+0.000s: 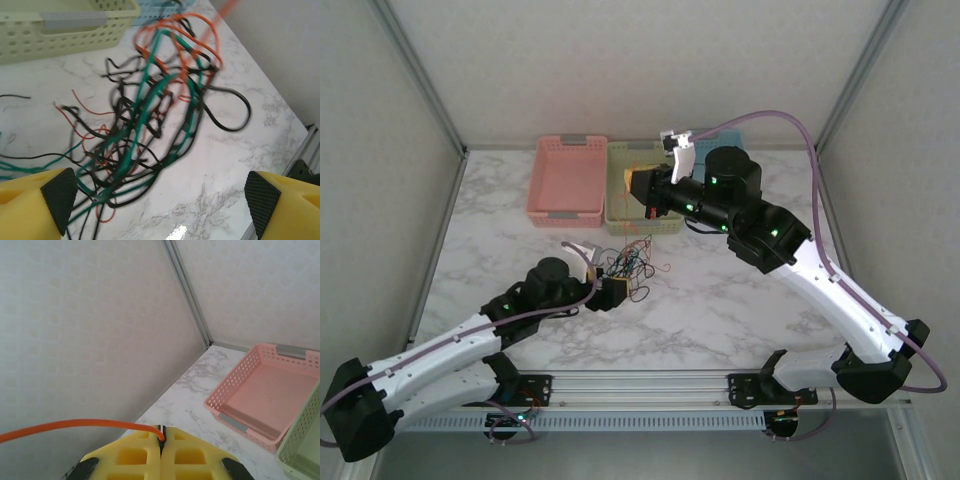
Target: Untangle the cables
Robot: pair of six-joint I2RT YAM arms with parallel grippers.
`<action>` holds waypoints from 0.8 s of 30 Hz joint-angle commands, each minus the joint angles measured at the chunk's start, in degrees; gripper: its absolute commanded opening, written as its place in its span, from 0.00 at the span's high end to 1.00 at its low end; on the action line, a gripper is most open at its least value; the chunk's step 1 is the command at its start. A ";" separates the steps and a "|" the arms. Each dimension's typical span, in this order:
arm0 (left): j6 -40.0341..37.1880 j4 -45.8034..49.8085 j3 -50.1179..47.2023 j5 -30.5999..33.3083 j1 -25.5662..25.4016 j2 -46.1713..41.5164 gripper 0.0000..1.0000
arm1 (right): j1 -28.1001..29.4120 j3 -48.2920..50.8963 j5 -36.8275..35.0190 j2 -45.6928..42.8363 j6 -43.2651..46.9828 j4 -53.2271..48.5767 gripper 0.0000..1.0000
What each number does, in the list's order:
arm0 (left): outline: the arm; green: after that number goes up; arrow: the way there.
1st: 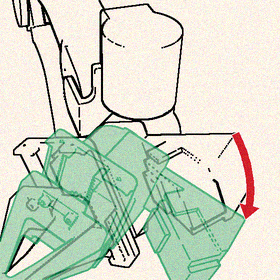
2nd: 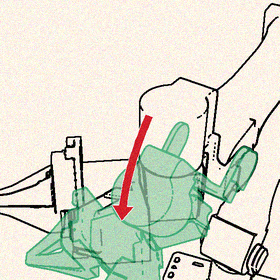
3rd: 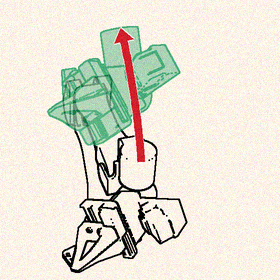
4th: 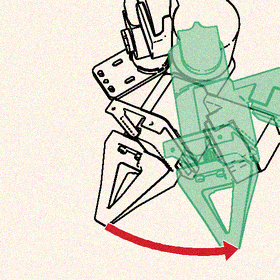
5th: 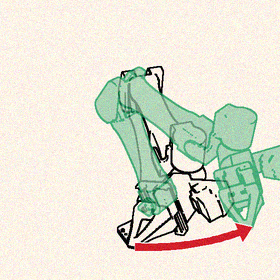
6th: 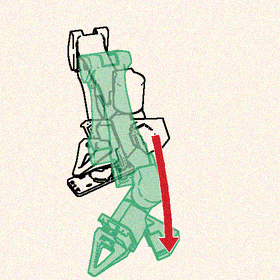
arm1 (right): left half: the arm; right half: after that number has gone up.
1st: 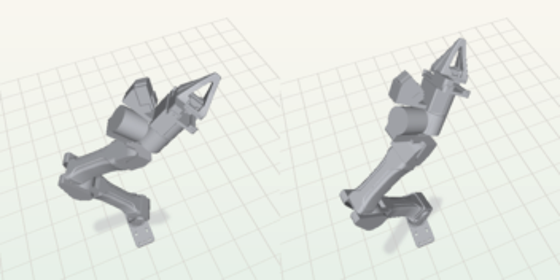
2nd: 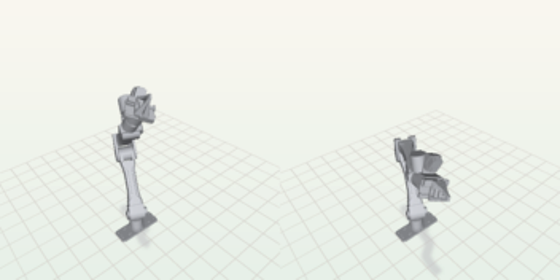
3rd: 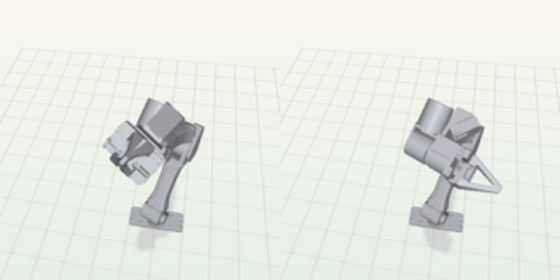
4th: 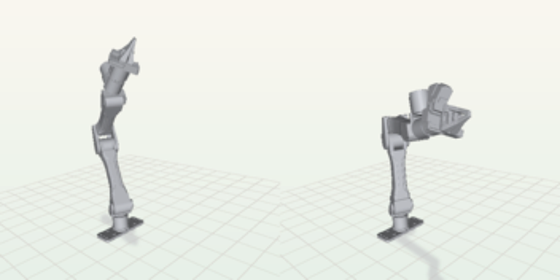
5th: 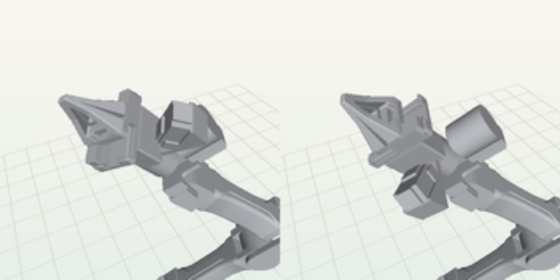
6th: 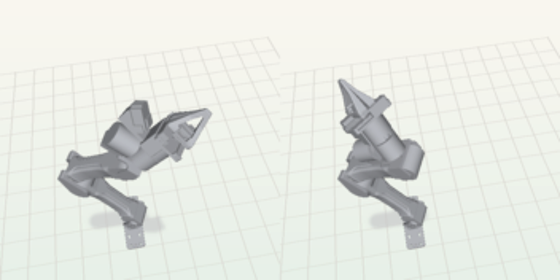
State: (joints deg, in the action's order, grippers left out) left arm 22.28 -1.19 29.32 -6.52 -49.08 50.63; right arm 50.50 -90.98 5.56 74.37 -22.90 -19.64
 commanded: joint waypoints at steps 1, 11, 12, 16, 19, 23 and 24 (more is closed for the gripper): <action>-4.36 -5.02 -0.42 3.07 -2.06 1.41 0.13 | -0.29 -2.47 0.05 -0.28 -0.90 1.18 1.00; -7.40 -6.80 1.85 7.02 -2.49 7.84 0.22 | -0.35 -3.52 1.48 0.08 -1.35 0.64 1.00; -8.34 -6.47 2.32 7.23 -2.68 8.72 0.23 | -0.31 -3.59 1.48 0.08 -1.33 0.59 1.00; -9.45 -8.77 1.35 7.51 -2.86 9.37 0.27 | -0.32 -4.23 1.84 0.31 -1.41 0.24 1.00; -9.36 -11.09 0.52 6.82 -2.86 9.71 0.29 | -0.31 -4.25 2.38 0.16 -1.80 0.53 1.00; -9.27 -13.48 0.39 5.12 -2.86 11.72 0.34 | -0.33 -4.21 3.00 0.32 -2.37 0.74 1.00; -9.57 -13.52 0.58 5.07 -2.86 12.24 0.37 | -0.27 -4.13 3.20 0.33 -2.57 0.82 1.00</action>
State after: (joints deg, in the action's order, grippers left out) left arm 13.82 -11.46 29.78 -0.93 -51.33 61.36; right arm 50.50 -93.01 7.51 74.43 -24.29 -20.64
